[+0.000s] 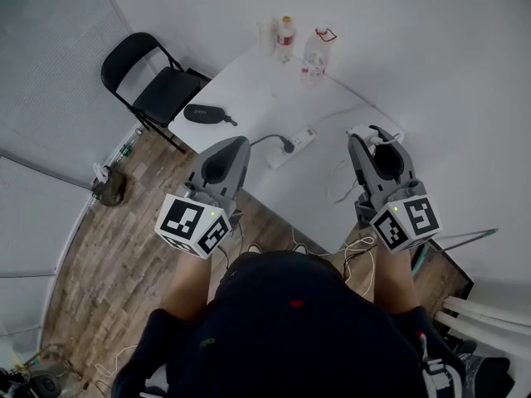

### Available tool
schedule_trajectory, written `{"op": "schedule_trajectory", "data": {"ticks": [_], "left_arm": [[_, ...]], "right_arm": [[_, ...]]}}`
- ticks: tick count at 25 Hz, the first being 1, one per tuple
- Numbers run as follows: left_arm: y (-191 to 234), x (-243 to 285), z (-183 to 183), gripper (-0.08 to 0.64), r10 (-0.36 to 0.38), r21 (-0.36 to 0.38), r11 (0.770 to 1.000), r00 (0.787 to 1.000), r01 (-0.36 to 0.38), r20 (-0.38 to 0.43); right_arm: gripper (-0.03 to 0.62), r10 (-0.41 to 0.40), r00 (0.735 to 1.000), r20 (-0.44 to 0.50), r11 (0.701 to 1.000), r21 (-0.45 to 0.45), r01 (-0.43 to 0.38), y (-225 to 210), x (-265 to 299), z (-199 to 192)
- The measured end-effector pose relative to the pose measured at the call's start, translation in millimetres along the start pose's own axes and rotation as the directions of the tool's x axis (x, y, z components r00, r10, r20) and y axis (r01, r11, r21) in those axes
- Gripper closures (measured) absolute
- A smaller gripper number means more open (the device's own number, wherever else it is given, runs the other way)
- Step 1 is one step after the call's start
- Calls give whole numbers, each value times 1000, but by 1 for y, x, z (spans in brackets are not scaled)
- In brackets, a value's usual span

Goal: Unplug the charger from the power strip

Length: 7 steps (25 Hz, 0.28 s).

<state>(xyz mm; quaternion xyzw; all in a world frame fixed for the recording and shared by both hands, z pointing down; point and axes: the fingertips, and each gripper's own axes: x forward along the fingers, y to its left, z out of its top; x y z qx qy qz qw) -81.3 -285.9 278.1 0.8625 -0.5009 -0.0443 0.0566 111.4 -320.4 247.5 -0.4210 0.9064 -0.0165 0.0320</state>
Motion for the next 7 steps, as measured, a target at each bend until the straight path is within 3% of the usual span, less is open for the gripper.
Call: {"op": "schedule_trajectory", "data": {"ticks": [7], "left_arm": [[-3,5,-5,535,-13,8,1000,1000,13,-12]], "right_arm": [[419,-7,1000,-11,1000,6,7,-4,1,-7]]}}
